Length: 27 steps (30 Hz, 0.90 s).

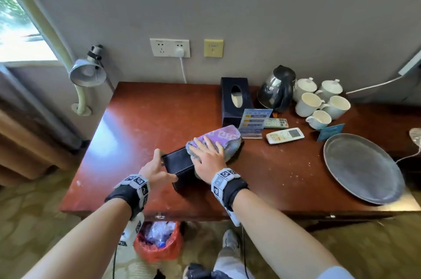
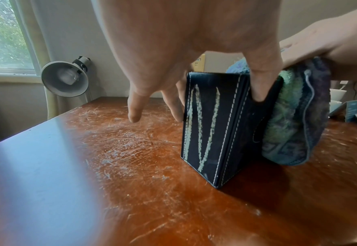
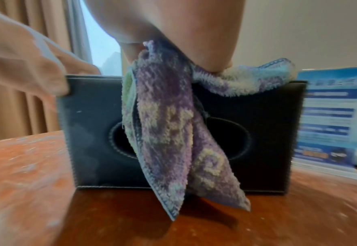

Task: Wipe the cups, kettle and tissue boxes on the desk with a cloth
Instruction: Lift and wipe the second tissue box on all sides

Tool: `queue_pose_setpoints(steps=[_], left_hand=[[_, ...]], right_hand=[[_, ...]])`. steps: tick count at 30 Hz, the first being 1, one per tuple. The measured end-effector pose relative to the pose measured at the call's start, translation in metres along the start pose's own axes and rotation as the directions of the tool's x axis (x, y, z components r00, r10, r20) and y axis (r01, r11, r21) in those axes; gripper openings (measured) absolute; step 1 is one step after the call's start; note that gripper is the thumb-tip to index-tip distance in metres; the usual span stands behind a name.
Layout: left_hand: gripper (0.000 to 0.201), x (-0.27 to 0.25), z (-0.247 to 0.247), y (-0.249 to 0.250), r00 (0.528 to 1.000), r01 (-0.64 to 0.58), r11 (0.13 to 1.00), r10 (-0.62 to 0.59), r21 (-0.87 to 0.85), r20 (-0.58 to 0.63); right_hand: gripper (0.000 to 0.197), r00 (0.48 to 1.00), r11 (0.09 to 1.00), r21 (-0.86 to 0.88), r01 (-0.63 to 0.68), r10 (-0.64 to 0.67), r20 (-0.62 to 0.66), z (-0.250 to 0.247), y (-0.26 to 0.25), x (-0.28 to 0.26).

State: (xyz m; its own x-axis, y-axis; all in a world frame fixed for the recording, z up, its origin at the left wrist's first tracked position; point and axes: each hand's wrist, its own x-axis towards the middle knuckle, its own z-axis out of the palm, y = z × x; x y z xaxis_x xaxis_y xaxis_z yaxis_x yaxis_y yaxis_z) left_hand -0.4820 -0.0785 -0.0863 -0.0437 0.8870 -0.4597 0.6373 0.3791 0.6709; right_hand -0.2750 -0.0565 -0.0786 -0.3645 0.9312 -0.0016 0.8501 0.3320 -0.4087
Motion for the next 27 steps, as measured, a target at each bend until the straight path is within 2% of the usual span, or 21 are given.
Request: queue_pose_setpoints(steps=[3, 6, 8, 10, 12, 14, 16, 17, 19, 22, 23, 26, 27], left_hand=[[0.078, 0.001, -0.001, -0.003, 1.000, -0.011, 1.000, 0.011, 0.001, 0.025], [0.080, -0.005, -0.002, 0.001, 1.000, -0.011, 1.000, 0.011, -0.004, 0.027], [0.080, -0.009, -0.002, 0.002, 1.000, -0.010, 1.000, 0.010, -0.015, 0.020], [0.082, -0.012, 0.000, 0.003, 1.000, -0.015, 0.999, 0.016, -0.039, 0.015], [0.082, -0.014, 0.002, 0.005, 1.000, -0.019, 0.997, 0.020, -0.072, 0.005], [0.081, -0.017, 0.004, 0.006, 1.000, -0.020, 0.994, 0.021, -0.107, 0.002], [0.083, -0.017, 0.006, 0.004, 0.999, -0.030, 0.991, 0.032, -0.134, 0.011], [0.083, -0.016, 0.006, 0.000, 0.999, -0.038, 0.989, 0.040, -0.141, 0.013], [0.082, -0.013, 0.007, -0.008, 0.997, -0.068, 0.985, 0.071, -0.158, 0.013], [0.083, -0.014, 0.009, -0.012, 0.994, -0.103, 0.978, 0.106, -0.182, 0.010], [0.084, -0.014, 0.009, -0.013, 0.994, -0.103, 0.977, 0.106, -0.189, 0.008], [0.088, -0.015, 0.012, -0.014, 0.994, -0.102, 0.973, 0.105, -0.206, 0.003], [0.093, -0.016, 0.013, -0.014, 0.995, -0.100, 0.976, 0.102, -0.192, 0.002]], right_hand=[[0.043, 0.995, 0.996, -0.010, 0.091, -0.090, 0.039, 0.003, -0.004, -0.005], [0.045, 0.989, 0.988, -0.077, 0.135, -0.129, 0.076, -0.009, 0.016, 0.000], [0.047, 0.997, 0.992, -0.108, 0.064, -0.059, 0.055, -0.021, 0.036, 0.007], [0.051, 0.996, 0.988, -0.134, -0.079, 0.082, 0.018, -0.033, 0.053, 0.016], [0.050, 0.971, 0.964, -0.122, -0.238, 0.235, -0.033, -0.037, 0.062, 0.022], [0.047, 0.955, 0.946, -0.135, -0.294, 0.285, -0.081, -0.030, 0.051, 0.022], [0.053, 0.982, 0.975, -0.120, -0.188, 0.182, -0.059, -0.014, 0.020, 0.017], [0.057, 0.996, 0.991, -0.098, -0.087, 0.085, -0.020, -0.004, 0.001, 0.013], [0.057, 0.993, 0.993, -0.077, 0.087, -0.081, 0.081, 0.009, -0.026, 0.002], [0.058, 0.975, 0.973, -0.120, 0.197, -0.182, 0.125, 0.004, -0.014, 0.002], [0.057, 0.982, 0.977, -0.126, 0.169, -0.156, 0.106, -0.004, 0.000, 0.006], [0.048, 0.993, 0.985, -0.159, -0.071, 0.086, 0.086, -0.029, 0.040, 0.019], [0.047, 0.988, 0.979, -0.178, -0.102, 0.121, 0.099, -0.033, 0.043, 0.022]])
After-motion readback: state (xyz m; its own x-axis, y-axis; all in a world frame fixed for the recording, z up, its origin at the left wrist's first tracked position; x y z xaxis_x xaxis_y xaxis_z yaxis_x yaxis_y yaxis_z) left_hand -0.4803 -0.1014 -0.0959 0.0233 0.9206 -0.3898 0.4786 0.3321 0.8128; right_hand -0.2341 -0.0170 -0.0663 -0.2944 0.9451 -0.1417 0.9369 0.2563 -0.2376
